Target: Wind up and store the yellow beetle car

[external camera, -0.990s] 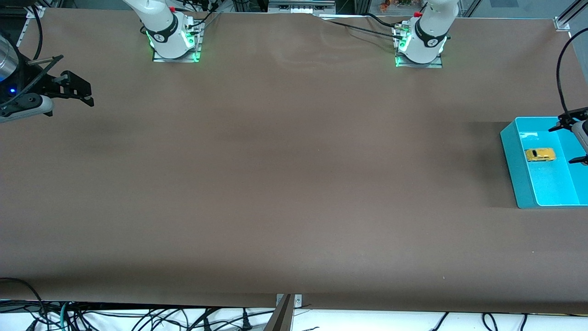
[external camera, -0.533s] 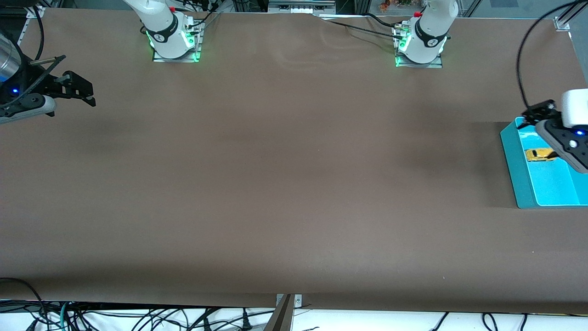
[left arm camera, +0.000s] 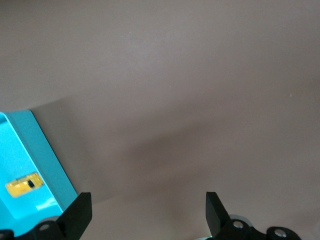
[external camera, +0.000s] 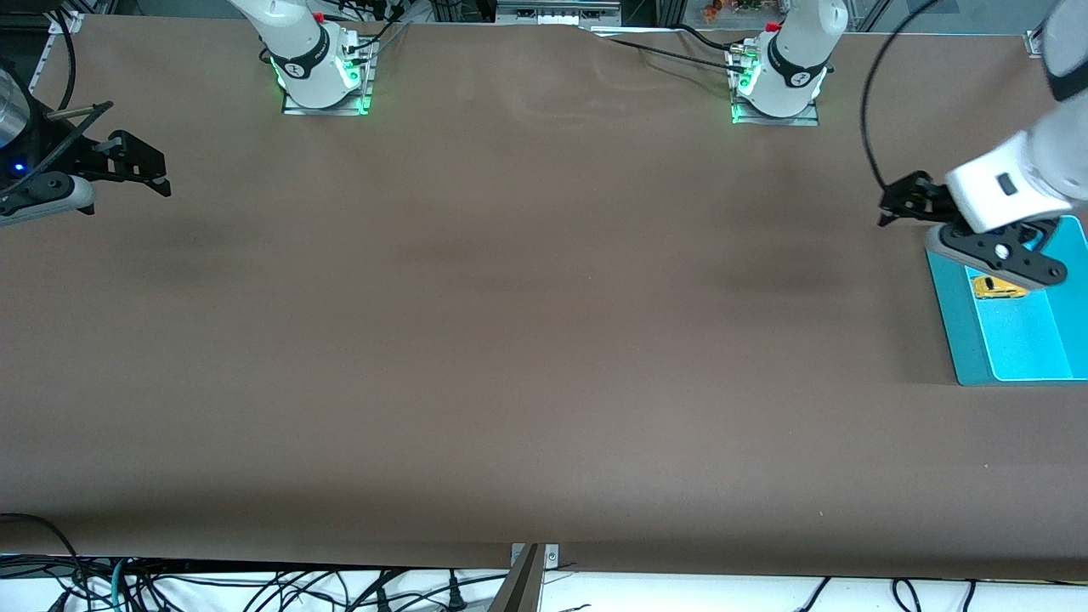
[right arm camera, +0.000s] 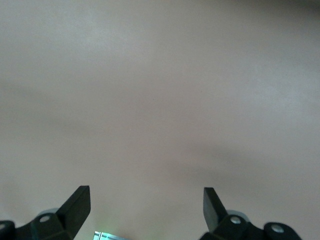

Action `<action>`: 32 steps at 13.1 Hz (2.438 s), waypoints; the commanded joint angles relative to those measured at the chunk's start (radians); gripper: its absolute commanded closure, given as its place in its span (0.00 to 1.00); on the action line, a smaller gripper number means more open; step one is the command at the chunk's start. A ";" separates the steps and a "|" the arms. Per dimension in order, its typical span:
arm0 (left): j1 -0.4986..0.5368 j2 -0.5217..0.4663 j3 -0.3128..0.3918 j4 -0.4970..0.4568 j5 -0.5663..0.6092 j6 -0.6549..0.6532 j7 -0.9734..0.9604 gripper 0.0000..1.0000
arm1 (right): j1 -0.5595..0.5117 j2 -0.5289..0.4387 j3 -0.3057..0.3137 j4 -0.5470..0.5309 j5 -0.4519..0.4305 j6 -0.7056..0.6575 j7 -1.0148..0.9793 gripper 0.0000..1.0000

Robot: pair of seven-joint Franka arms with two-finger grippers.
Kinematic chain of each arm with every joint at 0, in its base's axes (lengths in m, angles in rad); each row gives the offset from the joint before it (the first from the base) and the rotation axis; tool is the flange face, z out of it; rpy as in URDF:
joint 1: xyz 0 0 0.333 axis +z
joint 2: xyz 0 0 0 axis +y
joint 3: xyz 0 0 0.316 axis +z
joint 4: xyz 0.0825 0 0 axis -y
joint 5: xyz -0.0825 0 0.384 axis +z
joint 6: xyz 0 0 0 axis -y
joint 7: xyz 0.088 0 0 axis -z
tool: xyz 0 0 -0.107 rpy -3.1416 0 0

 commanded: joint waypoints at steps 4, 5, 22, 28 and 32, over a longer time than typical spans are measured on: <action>-0.036 -0.150 0.107 -0.172 -0.024 0.118 -0.093 0.00 | -0.007 -0.015 0.006 -0.013 0.005 -0.014 -0.021 0.00; -0.032 -0.147 0.107 -0.170 -0.024 0.121 -0.093 0.00 | -0.007 -0.016 0.006 -0.014 0.005 -0.015 -0.019 0.00; -0.002 -0.118 0.110 -0.136 -0.049 0.115 -0.090 0.00 | -0.006 -0.006 0.011 0.004 0.011 -0.021 -0.044 0.00; -0.002 -0.118 0.110 -0.136 -0.049 0.112 -0.088 0.00 | -0.004 -0.006 0.011 0.002 0.013 -0.023 -0.064 0.00; -0.002 -0.119 0.110 -0.136 -0.049 0.112 -0.088 0.00 | -0.004 -0.004 0.011 0.001 0.013 -0.023 -0.065 0.00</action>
